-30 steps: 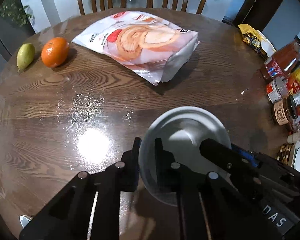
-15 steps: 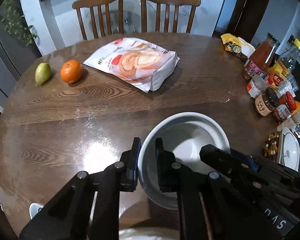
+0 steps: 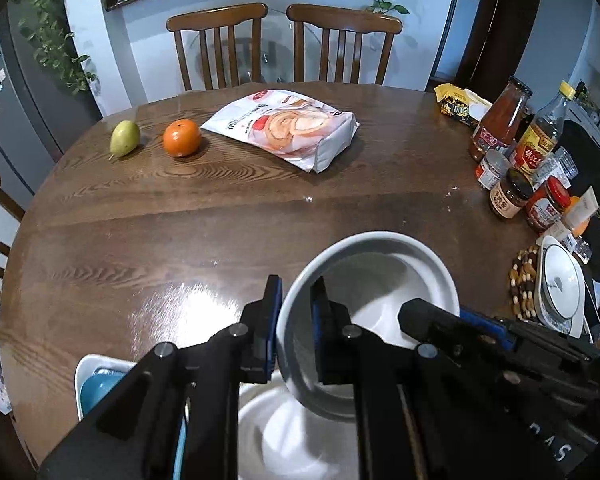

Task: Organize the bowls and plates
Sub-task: 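Lift the white ramekin and carry it over the nested bowls, then lower the white ramekin into the nested bowls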

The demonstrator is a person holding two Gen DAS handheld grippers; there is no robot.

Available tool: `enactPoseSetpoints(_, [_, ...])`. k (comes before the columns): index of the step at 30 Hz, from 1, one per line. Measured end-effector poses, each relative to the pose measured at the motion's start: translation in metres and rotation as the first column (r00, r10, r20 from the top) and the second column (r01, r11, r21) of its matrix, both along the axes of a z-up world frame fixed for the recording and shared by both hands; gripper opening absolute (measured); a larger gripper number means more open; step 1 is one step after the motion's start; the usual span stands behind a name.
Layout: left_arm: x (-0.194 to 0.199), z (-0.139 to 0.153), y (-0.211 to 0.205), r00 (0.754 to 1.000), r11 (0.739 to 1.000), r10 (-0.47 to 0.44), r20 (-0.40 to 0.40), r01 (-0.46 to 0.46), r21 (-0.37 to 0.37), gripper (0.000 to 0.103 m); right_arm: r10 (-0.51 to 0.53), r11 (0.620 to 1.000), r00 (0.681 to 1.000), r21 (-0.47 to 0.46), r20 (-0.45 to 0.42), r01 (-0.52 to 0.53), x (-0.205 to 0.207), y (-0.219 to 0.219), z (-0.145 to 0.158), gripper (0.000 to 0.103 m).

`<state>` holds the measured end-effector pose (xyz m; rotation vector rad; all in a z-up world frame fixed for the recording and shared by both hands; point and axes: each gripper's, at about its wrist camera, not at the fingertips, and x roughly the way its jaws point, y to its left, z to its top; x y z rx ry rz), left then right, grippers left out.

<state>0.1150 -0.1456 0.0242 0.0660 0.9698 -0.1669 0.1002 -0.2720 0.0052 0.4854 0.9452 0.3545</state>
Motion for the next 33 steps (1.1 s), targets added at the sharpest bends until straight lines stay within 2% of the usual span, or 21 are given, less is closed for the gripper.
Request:
enactPoseSetpoints(17, [-0.058,-0.007,0.033,0.999,1.000,0.030,-0.025,-0.030,-0.002,0.010,0.043,0.999,0.999,-0.017,-0.031,-0.044,-0.056,0.035,-0.007,0.019])
enactPoseSetpoints(33, [-0.075,-0.035,0.043,0.994,0.999,0.025,-0.103,-0.028,-0.029,0.010,0.041,0.998,0.995,-0.047,-0.092,-0.046,-0.075,0.047,-0.028,0.019])
